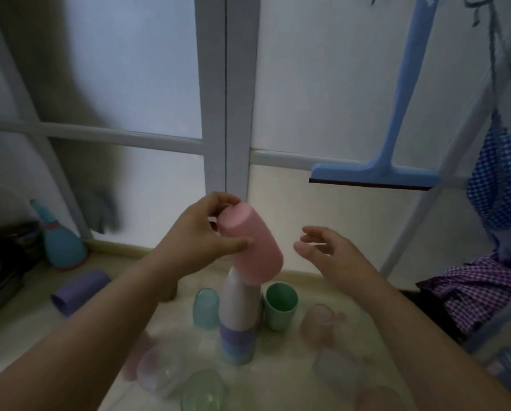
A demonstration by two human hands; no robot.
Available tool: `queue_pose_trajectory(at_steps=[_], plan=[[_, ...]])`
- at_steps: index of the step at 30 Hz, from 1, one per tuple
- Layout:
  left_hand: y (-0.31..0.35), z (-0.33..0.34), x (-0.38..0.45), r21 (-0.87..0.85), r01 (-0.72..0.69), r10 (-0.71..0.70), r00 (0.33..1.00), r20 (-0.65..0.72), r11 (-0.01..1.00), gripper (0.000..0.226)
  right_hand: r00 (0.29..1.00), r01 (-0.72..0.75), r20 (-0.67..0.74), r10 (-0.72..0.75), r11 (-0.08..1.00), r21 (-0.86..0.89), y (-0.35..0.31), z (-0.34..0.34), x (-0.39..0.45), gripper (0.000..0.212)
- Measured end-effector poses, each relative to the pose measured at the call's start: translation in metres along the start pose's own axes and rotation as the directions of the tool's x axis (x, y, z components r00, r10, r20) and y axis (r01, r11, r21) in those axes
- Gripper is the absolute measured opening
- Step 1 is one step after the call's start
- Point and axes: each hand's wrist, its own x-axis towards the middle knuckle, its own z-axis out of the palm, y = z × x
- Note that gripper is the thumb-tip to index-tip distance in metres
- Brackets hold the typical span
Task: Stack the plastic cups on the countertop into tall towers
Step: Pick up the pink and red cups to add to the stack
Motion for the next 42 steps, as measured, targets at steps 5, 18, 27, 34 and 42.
queue_pose_trajectory(at_steps=[5,18,27,34,42], plan=[[-0.01,0.009,-0.005,0.102,-0.021,0.015,0.998,0.054,0.995,0.063,1.0,0.018,-0.011,-0.019,0.993,-0.121,0.004,0.022,0.002,0.052],[-0.052,0.03,0.0,0.191,-0.045,0.002,0.976,0.219,0.981,0.055,0.994,-0.107,-0.052,0.099,0.976,-0.191,0.035,0.04,0.004,0.046],[-0.045,0.024,0.028,0.151,-0.078,0.067,0.995,0.076,0.985,0.026,0.976,-0.119,0.116,0.186,0.894,-0.433,0.09,0.061,0.037,0.077],[-0.069,0.023,0.03,0.159,0.062,-0.051,0.996,-0.07,0.985,0.021,0.91,0.006,0.34,0.238,0.811,-0.585,0.127,0.096,0.07,0.095],[-0.075,0.015,0.024,0.137,0.111,-0.094,0.987,-0.127,0.984,0.015,0.939,0.053,0.306,0.158,0.812,-0.581,0.103,0.065,0.083,0.085]])
